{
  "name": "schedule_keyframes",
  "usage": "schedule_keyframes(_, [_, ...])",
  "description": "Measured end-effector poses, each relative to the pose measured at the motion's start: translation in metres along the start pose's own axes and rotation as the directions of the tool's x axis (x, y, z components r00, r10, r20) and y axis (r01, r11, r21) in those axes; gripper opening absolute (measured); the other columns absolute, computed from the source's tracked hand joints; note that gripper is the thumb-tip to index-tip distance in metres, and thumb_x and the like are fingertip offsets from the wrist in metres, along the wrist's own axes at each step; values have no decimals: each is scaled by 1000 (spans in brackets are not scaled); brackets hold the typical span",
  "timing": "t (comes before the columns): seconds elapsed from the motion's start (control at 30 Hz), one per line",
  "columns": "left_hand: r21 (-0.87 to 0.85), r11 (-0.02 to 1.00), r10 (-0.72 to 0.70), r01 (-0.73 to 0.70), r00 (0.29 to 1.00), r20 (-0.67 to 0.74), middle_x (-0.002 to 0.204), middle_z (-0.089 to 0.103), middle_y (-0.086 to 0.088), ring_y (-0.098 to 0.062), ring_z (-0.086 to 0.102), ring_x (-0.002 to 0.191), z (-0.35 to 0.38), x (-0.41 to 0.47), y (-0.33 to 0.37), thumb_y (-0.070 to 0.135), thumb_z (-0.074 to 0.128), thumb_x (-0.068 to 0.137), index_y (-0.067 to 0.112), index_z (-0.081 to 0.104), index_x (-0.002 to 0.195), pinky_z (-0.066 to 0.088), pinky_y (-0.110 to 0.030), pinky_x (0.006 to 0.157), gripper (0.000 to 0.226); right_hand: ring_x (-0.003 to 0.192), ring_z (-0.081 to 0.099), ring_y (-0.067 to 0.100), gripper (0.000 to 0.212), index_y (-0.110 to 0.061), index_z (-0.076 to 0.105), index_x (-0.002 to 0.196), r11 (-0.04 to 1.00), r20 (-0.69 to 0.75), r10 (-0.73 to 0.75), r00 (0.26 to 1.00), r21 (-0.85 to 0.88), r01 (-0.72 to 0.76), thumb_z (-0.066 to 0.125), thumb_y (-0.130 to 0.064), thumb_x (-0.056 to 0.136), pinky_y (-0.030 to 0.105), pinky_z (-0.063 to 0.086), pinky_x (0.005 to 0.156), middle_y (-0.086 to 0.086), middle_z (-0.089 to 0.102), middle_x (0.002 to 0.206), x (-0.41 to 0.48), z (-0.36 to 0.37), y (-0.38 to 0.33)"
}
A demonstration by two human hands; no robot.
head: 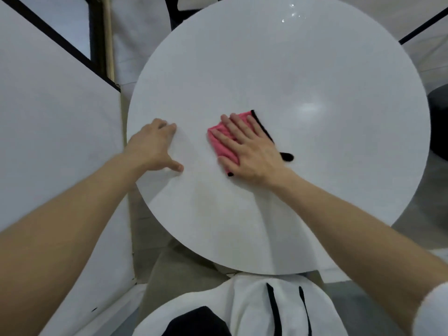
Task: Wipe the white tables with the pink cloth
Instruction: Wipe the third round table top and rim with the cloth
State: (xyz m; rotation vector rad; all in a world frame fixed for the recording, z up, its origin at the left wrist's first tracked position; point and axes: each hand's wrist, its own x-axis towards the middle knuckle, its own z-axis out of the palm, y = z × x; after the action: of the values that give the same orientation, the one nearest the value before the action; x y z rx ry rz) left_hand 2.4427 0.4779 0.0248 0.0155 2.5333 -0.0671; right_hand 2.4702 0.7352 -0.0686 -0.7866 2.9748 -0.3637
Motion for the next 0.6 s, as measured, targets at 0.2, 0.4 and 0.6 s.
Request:
schedule_keyframes(0.2, [91, 981, 176, -169, 982, -74, 124, 58, 2, -25, 61, 118, -43, 45, -28, 42, 98, 74, 29, 65, 136, 55, -48, 95, 71, 168, 0, 27, 75, -37, 8, 173, 698, -80, 713, 697, -13, -716, 24, -67, 107, 57, 1, 134, 8, 3, 182, -54, -39, 129])
schedule_keyframes(0.4, [153, 950, 287, -272, 954, -88, 160, 40, -5, -31, 40, 150, -67, 104, -57, 55, 102, 63, 32, 40, 160, 44, -57, 115, 118, 168, 5, 31, 69, -29, 24, 172, 785, -115, 617, 779, 16, -619, 27, -56, 109, 58, 1, 134, 12, 10, 181, 56, 17, -67])
schedule_keyframes(0.6, [178, 918, 363, -355, 931, -18, 178, 15, -9, -35, 22, 163, -77, 123, -62, 69, 100, 53, 30, 10, 173, 28, -52, 129, 155, 168, 7, 21, 68, -37, 23, 171, 882, -64, 469, 881, -16, -471, 30, -64, 109, 49, 2, 135, -1, 13, 181, 36, 18, -79])
